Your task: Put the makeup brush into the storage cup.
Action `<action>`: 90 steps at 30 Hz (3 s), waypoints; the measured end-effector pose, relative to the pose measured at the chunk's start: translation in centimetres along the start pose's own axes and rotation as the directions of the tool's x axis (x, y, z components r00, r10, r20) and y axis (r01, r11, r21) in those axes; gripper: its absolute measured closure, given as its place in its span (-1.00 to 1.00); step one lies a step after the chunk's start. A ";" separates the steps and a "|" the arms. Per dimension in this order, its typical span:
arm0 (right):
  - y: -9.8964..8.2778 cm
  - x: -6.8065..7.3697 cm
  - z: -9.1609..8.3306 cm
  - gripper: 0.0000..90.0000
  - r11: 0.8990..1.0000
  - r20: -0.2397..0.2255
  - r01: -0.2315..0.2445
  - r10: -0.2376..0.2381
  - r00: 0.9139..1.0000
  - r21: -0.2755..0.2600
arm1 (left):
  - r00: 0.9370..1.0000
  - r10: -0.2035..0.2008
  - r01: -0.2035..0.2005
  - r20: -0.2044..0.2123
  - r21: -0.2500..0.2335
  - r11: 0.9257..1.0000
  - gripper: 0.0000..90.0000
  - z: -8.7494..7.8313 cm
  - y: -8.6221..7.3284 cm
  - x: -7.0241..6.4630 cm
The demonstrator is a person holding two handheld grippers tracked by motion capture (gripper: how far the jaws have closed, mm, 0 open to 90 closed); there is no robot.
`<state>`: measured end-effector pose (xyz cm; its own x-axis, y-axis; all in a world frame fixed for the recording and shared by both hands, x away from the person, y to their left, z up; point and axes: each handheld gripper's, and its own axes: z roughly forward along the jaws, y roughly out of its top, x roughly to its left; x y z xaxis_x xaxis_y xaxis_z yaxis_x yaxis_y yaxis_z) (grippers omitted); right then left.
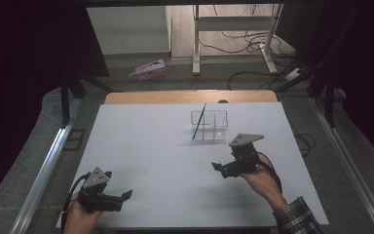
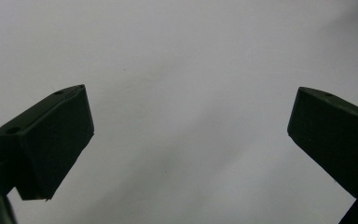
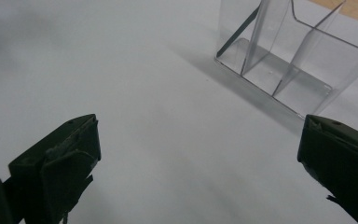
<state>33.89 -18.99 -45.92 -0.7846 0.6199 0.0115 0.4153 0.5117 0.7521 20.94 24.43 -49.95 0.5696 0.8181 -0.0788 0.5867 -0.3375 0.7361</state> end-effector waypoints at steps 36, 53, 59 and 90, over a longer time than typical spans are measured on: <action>-4.0 0.5 -3.5 -1.00 1.000 0.043 -0.024 0.023 0.999 0.015 | 1.000 -0.011 0.011 0.000 0.008 1.000 -0.98 0.0 -0.1 0.1; -5.2 0.4 -4.9 -1.00 0.999 0.067 -0.032 0.031 0.997 0.010 | 1.000 -0.002 0.002 -0.015 0.010 1.000 -0.98 -0.3 -0.2 0.0; -5.7 0.3 -5.3 -1.00 0.999 0.075 -0.042 0.041 0.996 0.012 | 1.000 -0.012 0.012 -0.023 0.004 1.000 -0.98 -0.6 -0.4 0.3; -8.1 0.6 -7.9 -1.00 0.997 0.121 -0.075 0.074 0.990 0.001 | 0.999 -0.020 0.021 -0.030 0.016 1.000 -0.98 -0.9 -0.9 0.6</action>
<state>26.39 -27.43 -46.77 -0.6900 0.7237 -0.0127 0.4736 0.4647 0.7482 20.22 25.70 -50.08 0.5398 0.8386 -0.0734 0.6075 -0.3277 0.7236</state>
